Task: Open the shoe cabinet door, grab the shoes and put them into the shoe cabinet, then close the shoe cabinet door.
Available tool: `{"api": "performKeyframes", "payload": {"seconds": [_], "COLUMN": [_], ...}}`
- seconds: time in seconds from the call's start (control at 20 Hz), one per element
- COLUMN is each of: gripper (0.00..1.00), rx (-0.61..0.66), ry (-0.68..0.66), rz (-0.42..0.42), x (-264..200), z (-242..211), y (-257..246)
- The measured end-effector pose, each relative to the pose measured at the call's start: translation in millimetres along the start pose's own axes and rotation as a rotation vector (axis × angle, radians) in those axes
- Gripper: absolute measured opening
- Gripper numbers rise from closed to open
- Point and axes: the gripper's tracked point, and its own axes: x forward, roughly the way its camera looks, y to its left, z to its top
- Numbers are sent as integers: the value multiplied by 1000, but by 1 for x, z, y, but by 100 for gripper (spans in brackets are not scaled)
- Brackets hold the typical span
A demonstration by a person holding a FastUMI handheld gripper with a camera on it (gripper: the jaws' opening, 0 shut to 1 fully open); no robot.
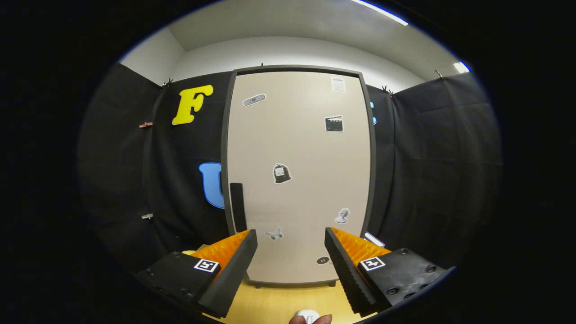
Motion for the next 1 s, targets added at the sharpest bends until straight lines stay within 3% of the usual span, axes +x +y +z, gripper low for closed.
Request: {"api": "performKeyframes", "payload": {"seconds": [0.65,0.85,1.0], "gripper": [98,85,60], "rx": [23,10,30], "ry": [7,14,19], "rz": [62,52,18], "x": [133,167,182], "z": [-36,-51,-55], "y": [99,106,103]}}
